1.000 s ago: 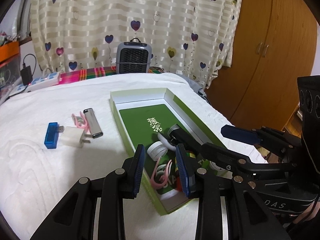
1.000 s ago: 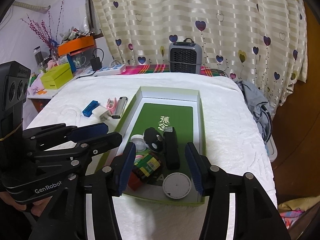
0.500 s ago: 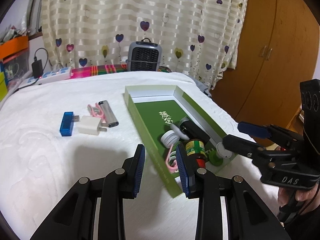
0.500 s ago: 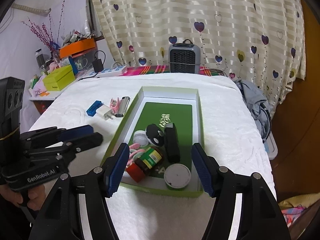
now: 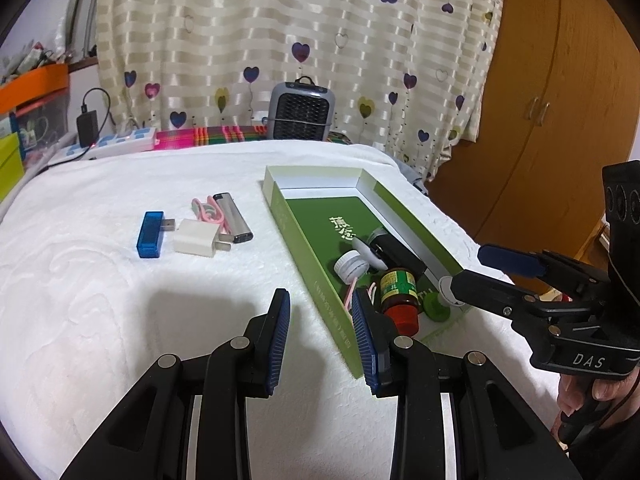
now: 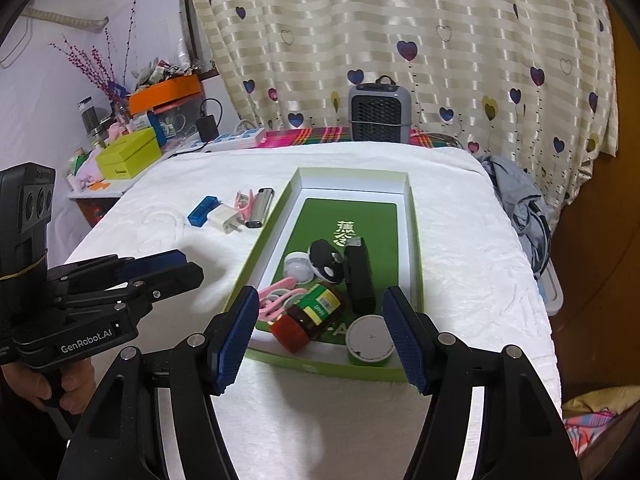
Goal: Organize rigid objects
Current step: 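Withdraw both grippers from the box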
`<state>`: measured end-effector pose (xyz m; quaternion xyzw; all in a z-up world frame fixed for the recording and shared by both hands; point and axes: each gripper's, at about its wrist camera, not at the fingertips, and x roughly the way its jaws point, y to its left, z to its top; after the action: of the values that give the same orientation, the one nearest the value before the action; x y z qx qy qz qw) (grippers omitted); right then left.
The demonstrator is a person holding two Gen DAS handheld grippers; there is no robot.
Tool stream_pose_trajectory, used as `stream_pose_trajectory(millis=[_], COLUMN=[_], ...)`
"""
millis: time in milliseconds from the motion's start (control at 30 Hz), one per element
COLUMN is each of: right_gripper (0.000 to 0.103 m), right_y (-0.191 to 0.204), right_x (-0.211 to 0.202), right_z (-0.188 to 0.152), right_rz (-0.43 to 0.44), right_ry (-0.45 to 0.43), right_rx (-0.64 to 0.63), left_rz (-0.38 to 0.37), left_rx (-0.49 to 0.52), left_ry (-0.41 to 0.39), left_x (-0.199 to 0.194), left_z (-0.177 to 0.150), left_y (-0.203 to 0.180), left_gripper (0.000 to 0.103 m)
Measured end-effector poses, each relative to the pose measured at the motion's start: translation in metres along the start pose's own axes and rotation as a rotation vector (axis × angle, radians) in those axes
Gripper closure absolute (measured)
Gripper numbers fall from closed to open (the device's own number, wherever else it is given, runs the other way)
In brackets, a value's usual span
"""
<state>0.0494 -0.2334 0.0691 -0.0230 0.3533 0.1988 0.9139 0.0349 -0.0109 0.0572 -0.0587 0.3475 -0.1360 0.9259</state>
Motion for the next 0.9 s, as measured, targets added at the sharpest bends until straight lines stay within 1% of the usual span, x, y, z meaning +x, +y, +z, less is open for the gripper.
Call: stream_pose_trajectory(millis=[333, 600, 767, 900], right_gripper=[0.038, 0.038, 0.038, 0.038], right_y=[0.016, 0.025, 0.025, 0.016], right_x=[0.001, 0.003, 0.004, 0.003], right_z=[0.001, 0.006, 0.009, 0.01], right_rz=[0.033, 0.043, 0.051, 0.033], right_ry=[-0.006, -0.015, -0.026, -0.04], right_rx=[-0.039, -0.061, -0.056, -0.023], left_rz=[0.015, 0.02, 0.035, 0.066], left_rx=[-0.021, -0.027, -0.042, -0.075], left_ry=[-0.007, -0.01, -0.018, -0.025], left_x=[-0.008, -0.01, -0.014, -0.017], left_z=[-0.002, 0.0, 0.001, 0.001], left_y=[0.008, 0.012, 0.023, 0.041], left_gripper=[0.073, 0.073, 0.073, 0.073])
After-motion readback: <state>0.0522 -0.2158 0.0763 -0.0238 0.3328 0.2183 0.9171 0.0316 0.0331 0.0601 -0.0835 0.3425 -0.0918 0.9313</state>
